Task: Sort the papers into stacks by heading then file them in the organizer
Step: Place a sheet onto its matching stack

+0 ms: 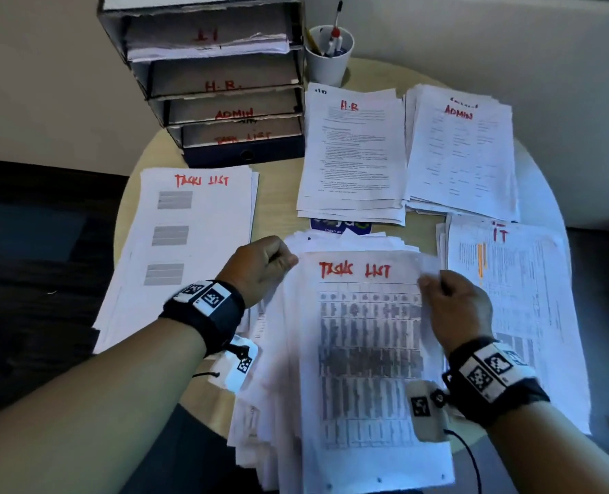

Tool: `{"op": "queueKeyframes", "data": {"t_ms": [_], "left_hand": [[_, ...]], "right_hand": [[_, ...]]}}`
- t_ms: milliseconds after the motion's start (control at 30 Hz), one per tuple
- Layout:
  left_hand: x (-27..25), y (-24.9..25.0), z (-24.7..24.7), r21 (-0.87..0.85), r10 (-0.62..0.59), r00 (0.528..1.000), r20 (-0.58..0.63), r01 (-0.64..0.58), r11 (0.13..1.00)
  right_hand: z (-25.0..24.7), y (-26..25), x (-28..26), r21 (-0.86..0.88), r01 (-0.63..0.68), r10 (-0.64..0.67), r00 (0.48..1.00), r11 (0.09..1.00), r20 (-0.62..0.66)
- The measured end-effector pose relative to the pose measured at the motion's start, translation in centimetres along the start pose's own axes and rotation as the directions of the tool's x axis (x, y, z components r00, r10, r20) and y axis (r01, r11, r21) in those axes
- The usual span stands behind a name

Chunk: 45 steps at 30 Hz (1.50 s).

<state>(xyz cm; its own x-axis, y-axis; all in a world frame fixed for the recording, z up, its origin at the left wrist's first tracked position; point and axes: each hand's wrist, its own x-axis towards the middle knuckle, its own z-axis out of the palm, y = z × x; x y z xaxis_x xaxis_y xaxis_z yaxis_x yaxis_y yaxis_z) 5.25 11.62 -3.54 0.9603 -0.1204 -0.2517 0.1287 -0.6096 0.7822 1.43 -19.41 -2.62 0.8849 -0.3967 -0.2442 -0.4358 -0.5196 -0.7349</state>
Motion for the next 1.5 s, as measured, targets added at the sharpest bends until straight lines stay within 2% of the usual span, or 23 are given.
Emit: {"op": "queueKeyframes", "data": {"t_ms": [100, 167, 300, 367, 467, 500, 600, 633, 700, 800, 900, 1000, 1067, 1200, 1300, 1367, 1500], "left_hand": [[0.1, -0.9, 0.2, -0.068, -0.035, 0.999, 0.035, 0.037, 0.997], [0.0, -0.9, 0.3, -0.109, -0.048, 0.999, 0.022, 0.050, 0.993], [0.1, -0.6, 0.8, -0.234, -0.091, 0.996, -0.011, 0.086, 0.968], [0.1, -0.3, 1.1, -0.313, -0.119, 0.993, 0.017, 0.118, 0.942], [0.1, 0.3, 1.5, -0.207, -0.081, 0.990, 0.112, 0.103, 0.973], [0.2, 0.4, 1.7, -0.162, -0.078, 0.991, 0.109, 0.095, 0.982], [0.6, 0.1, 1.6, -0.123, -0.105, 0.994, 0.013, 0.106, 0.987], [0.7, -0.1, 1.5, -0.123, -0.103, 0.995, -0.013, 0.100, 0.987], [1.0, -0.5, 1.1, -0.132, -0.104, 0.994, -0.041, 0.098, 0.986], [1.0, -0.9, 0.7, -0.154, -0.137, 0.989, -0.061, 0.127, 0.980], [0.9, -0.8, 0.7, -0.179, -0.128, 0.990, -0.058, 0.116, 0.977], [0.7, 0.0, 0.7, -0.199, -0.104, 0.994, -0.025, 0.097, 0.975], [0.3, 1.1, 0.6, -0.198, -0.057, 0.998, 0.012, 0.059, 0.978], [-0.5, 3.0, 0.1, -0.262, 0.021, 0.999, 0.026, -0.013, 0.965], [-0.6, 2.8, -0.2, -0.322, -0.003, 1.000, -0.009, 0.000, 0.947], [-0.5, 1.9, -0.6, -0.383, -0.070, 0.996, -0.059, 0.042, 0.923], [-0.1, -0.3, -0.9, -0.429, -0.167, 0.977, -0.134, 0.095, 0.898]], "right_hand": [[-1.3, 2.4, 0.5, 0.123, -0.011, 0.023, 0.995, 0.992, -0.099], [-2.2, 3.9, 0.8, 0.186, -0.033, 0.056, 0.992, 0.982, -0.116], [-3.3, 4.8, 0.7, 0.303, -0.046, 0.062, 0.997, 0.952, -0.044], [-2.9, 3.8, 0.1, 0.328, -0.049, 0.044, 0.999, 0.943, 0.024], [-1.4, 2.1, -0.7, 0.322, 0.004, -0.035, 0.995, 0.947, 0.091], [-0.9, 2.0, -0.6, 0.290, 0.029, -0.056, 0.995, 0.957, 0.086], [-0.8, 2.3, 0.2, 0.125, 0.073, -0.071, 0.997, 0.989, -0.023], [-1.4, 3.0, 0.7, 0.120, 0.066, -0.057, 0.995, 0.991, -0.078], [-3.3, 4.3, 1.6, 0.238, 0.009, 0.025, 0.990, 0.971, -0.138], [-5.9, 6.0, 2.0, 0.514, -0.109, 0.136, 0.991, 0.851, -0.015], [-6.2, 5.5, 1.6, 0.637, -0.148, 0.079, 0.988, 0.756, 0.136], [-4.5, 4.0, 1.1, 0.593, -0.108, 0.000, 0.984, 0.798, 0.180], [-3.2, 3.0, 1.1, 0.519, -0.086, -0.007, 0.985, 0.850, 0.175], [-0.8, 2.2, 0.9, 0.375, -0.095, -0.014, 0.960, 0.922, 0.280], [-0.5, 2.0, 0.9, 0.310, -0.056, -0.011, 0.978, 0.949, 0.210], [-1.7, 2.5, 1.2, 0.376, -0.045, -0.022, 0.985, 0.925, 0.173], [-5.2, 4.5, 1.0, 0.577, -0.037, -0.153, 0.948, 0.816, 0.278]]}}
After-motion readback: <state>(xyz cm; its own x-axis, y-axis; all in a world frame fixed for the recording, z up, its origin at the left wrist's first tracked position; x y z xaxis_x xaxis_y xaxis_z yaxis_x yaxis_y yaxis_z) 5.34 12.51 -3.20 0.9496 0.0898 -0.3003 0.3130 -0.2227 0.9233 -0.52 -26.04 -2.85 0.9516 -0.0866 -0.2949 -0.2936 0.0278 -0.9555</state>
